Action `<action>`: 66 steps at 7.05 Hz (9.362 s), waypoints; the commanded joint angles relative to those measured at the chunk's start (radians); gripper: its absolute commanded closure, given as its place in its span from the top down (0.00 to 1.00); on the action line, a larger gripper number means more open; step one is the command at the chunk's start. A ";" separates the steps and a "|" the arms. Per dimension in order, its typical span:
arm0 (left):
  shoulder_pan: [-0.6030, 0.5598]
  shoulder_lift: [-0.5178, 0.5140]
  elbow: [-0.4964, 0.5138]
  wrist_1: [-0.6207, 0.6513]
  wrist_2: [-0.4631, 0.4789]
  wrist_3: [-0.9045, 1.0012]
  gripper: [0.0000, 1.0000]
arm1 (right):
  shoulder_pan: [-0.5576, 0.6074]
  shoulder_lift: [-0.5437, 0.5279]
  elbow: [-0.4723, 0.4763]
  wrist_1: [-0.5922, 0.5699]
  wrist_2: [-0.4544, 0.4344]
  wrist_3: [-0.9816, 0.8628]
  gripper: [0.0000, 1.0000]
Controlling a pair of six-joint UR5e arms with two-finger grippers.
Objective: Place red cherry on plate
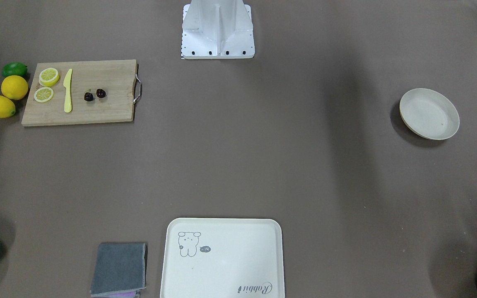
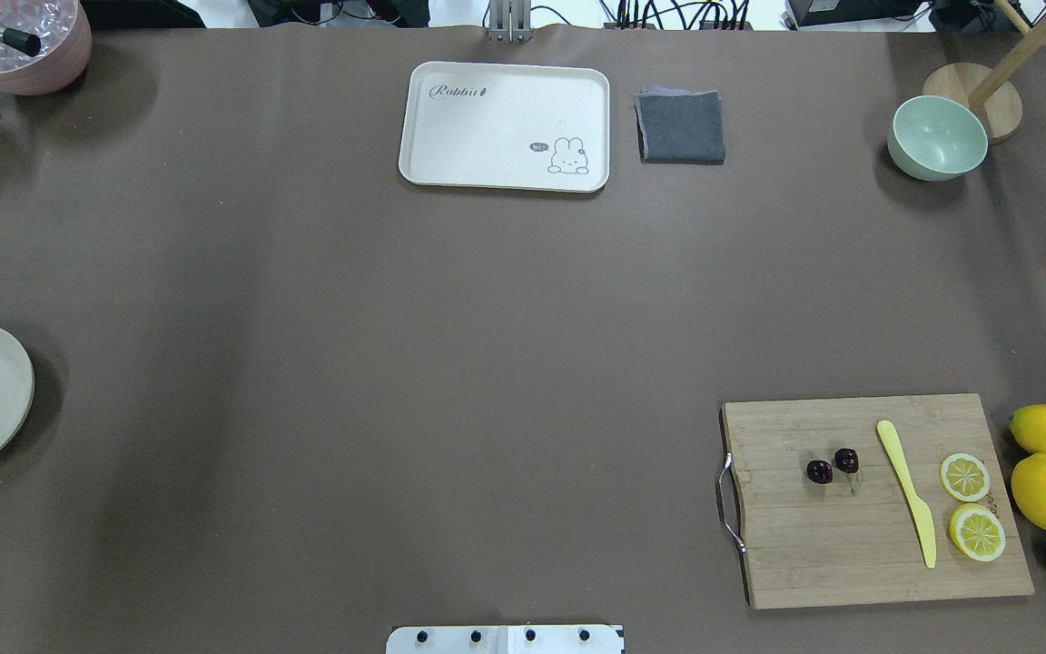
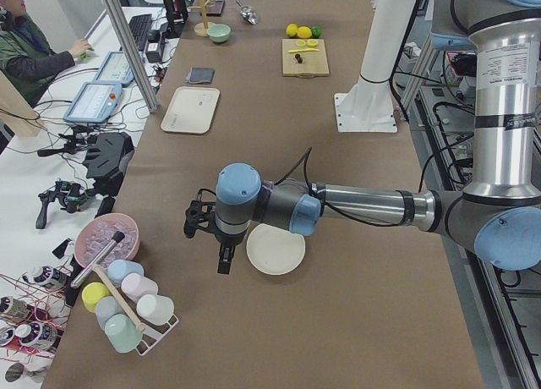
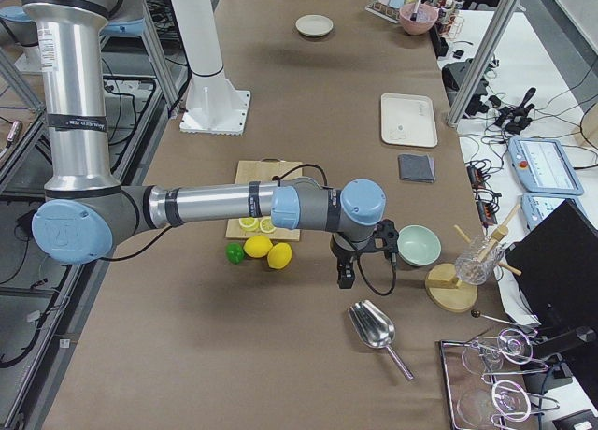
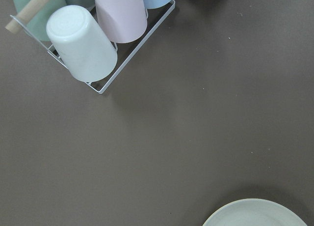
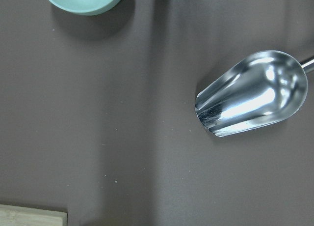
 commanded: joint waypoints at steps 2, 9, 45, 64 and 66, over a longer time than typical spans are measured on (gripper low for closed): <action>-0.003 0.000 0.000 0.001 0.000 0.000 0.98 | 0.000 0.006 -0.003 0.000 -0.001 0.052 1.00; 0.013 -0.014 0.054 -0.011 0.075 0.002 0.98 | -0.005 0.038 0.002 0.000 0.007 0.095 1.00; 0.494 0.155 0.436 -1.120 0.064 -0.620 0.00 | -0.012 0.044 0.074 0.001 0.005 0.164 1.00; 1.207 -0.602 0.034 -0.298 0.638 -1.384 0.00 | -0.063 0.041 0.077 0.075 0.007 0.164 1.00; 1.221 -0.597 0.068 -0.298 0.653 -1.382 0.00 | -0.067 0.041 0.089 0.075 0.008 0.167 1.00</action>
